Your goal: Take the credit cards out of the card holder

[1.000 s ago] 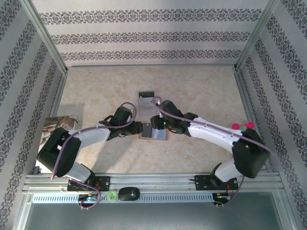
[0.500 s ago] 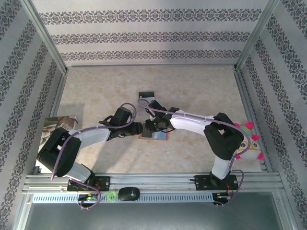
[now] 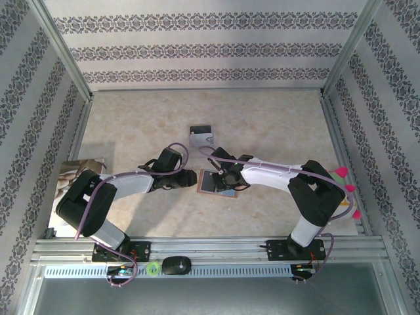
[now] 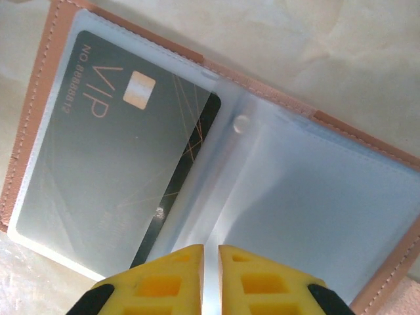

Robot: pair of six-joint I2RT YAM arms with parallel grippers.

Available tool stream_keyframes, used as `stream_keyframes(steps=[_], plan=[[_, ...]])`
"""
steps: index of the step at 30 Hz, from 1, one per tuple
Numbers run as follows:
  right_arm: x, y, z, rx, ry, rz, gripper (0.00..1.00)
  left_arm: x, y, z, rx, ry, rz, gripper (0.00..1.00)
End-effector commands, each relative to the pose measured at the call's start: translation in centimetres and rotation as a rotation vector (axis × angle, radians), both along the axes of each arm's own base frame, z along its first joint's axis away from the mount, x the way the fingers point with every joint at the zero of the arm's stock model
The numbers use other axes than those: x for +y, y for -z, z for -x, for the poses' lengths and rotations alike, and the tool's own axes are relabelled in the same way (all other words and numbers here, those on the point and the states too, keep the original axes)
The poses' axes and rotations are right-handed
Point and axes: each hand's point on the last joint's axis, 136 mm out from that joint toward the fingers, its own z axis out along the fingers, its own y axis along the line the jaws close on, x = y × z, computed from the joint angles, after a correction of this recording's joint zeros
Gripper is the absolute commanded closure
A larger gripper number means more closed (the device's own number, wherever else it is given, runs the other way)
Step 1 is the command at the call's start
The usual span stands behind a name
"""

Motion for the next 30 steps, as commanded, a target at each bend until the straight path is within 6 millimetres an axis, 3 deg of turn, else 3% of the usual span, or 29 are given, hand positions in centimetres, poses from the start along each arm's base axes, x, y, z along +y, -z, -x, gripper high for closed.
stream_keyframes(steps=[1,6,12,22,25,30], plan=[[-0.8,0.1,0.0,-0.025,0.019,0.030,0.82,-1.2,-1.5,-0.5,-0.049,0.040,0.037,0.42],[-0.9,-1.8,-0.2,-0.076,0.022,0.005,0.76,-2.3,-2.9,-0.7,-0.104,0.114,-0.001,0.34],[-1.1,-2.6,0.4,-0.088,0.038,-0.032,0.75,-3.8,-2.4,-0.8,-0.118,0.167,-0.037,0.34],[-5.4,0.2,2.2,-0.049,0.122,0.118,0.82,-4.7,-0.1,-1.1,-0.073,0.196,-0.064,0.34],[-5.2,-0.1,2.1,-0.062,0.117,0.103,0.77,-4.9,0.5,-0.9,-0.053,0.199,-0.061,0.34],[-4.2,-2.4,1.0,-0.121,0.107,0.040,0.71,-5.0,0.6,-0.7,-0.048,0.196,-0.050,0.34]])
